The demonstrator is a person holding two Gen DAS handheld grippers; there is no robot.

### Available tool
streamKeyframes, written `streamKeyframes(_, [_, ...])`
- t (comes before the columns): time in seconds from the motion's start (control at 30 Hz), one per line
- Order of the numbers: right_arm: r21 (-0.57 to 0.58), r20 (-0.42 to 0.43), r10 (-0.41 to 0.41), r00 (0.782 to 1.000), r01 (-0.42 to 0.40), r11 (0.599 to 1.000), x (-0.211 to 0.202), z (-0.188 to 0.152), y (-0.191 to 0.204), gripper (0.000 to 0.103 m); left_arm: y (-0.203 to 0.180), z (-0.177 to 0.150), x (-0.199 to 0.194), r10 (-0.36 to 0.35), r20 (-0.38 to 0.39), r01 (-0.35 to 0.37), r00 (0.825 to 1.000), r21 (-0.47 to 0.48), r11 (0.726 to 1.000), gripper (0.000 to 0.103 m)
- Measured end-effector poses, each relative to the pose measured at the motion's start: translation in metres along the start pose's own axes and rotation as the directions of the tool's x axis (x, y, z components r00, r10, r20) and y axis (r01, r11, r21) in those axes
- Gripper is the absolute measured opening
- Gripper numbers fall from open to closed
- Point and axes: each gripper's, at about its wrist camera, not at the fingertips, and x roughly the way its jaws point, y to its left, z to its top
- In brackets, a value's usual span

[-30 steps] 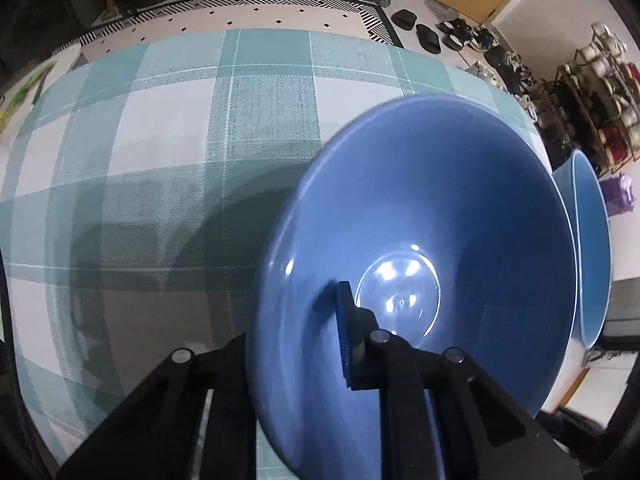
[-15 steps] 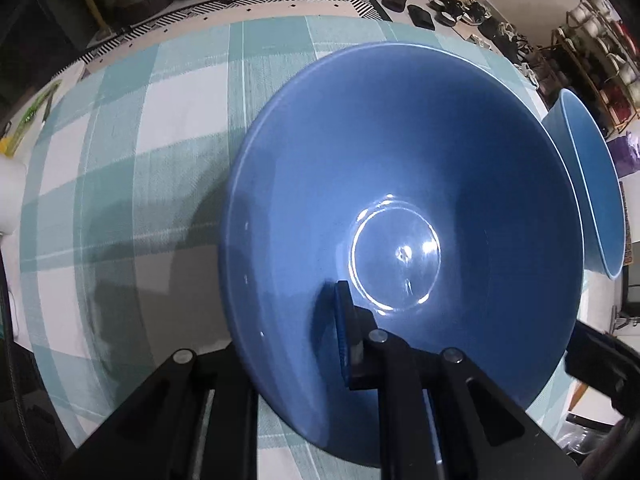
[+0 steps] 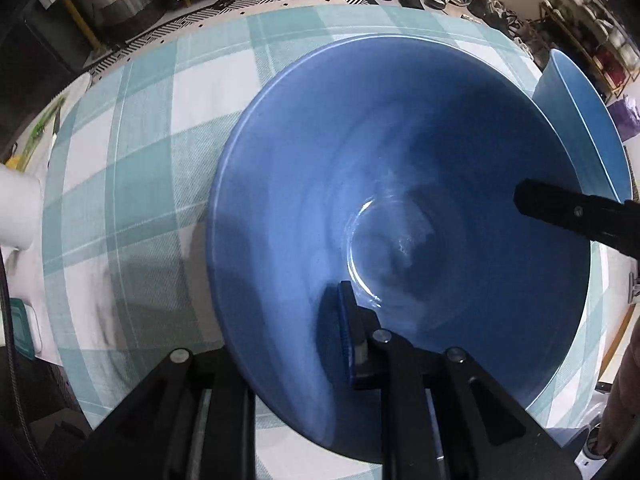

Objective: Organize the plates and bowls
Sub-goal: 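Close both grippers on the rim of the larger blue bowl, then lift the blue bowl with both grippers and carry it to the placed bowl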

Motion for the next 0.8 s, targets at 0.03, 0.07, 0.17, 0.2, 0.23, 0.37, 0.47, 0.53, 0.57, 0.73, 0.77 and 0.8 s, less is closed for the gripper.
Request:
streamKeyframes(0.03, [0.0,-0.004,0.006,1.0,-0.006,1.0,0.002,-0.001,0.0,0.028,0.0,-0.001,0.0,-0.006,0.001,0.006,1.0,0.001,1.0,0.017])
streamKeyframes(0.07, [0.001,-0.008,0.013,1.0,-0.013,1.0,0.004,-0.002,0.001,0.026,0.0,-0.002,0.0,-0.012,0.001,0.012,1.0,0.003,1.0,0.017])
streamKeyframes(0.17, [-0.031,-0.017,0.003,1.0,-0.003,1.0,0.009,-0.005,0.007,0.012,-0.001,-0.003,0.001,-0.028,-0.008,0.028,1.0,0.001,1.0,0.017])
streamKeyframes(0.2, [-0.04,-0.005,-0.007,1.0,0.007,0.999,0.009,-0.004,0.009,0.011,-0.001,-0.003,0.001,-0.038,-0.014,0.038,0.999,0.0,0.999,0.017])
streamKeyframes(0.23, [-0.045,-0.001,-0.015,1.0,0.014,0.999,0.008,-0.007,0.009,0.011,0.0,-0.001,0.002,-0.047,-0.018,0.047,0.999,0.0,0.999,0.017])
streamKeyframes(0.37, [-0.068,0.007,-0.035,0.999,0.035,0.997,0.005,-0.013,0.011,0.011,0.001,-0.005,-0.001,-0.068,-0.02,0.068,0.997,-0.012,0.998,0.017])
streamKeyframes(0.47, [-0.067,0.005,-0.042,0.999,0.043,0.997,0.0,-0.02,0.011,0.011,0.0,-0.007,-0.003,-0.071,-0.018,0.071,0.997,-0.016,0.997,0.017])
streamKeyframes(0.53, [-0.072,0.012,-0.044,0.999,0.045,0.996,-0.004,-0.024,0.011,0.011,-0.002,-0.01,-0.008,-0.069,-0.009,0.069,0.998,-0.018,0.997,0.017])
streamKeyframes(0.57, [-0.072,0.017,-0.043,0.999,0.044,0.996,-0.007,-0.026,0.011,0.011,-0.003,-0.011,-0.01,-0.07,-0.005,0.07,0.998,-0.019,0.997,0.017])
streamKeyframes(0.73, [0.01,0.003,-0.044,0.999,0.044,0.999,-0.02,-0.037,0.002,0.011,-0.005,-0.023,-0.019,-0.086,0.017,0.086,0.996,-0.027,0.996,0.015])
streamKeyframes(0.77, [0.016,0.003,-0.044,0.999,0.044,0.999,-0.022,-0.04,0.002,0.011,-0.005,-0.027,-0.022,-0.086,0.018,0.086,0.996,-0.026,0.996,0.015])
streamKeyframes(0.8, [0.007,0.013,-0.046,0.999,0.046,0.999,-0.026,-0.043,0.004,0.011,-0.007,-0.03,-0.025,-0.082,0.022,0.083,0.996,-0.022,0.996,0.015])
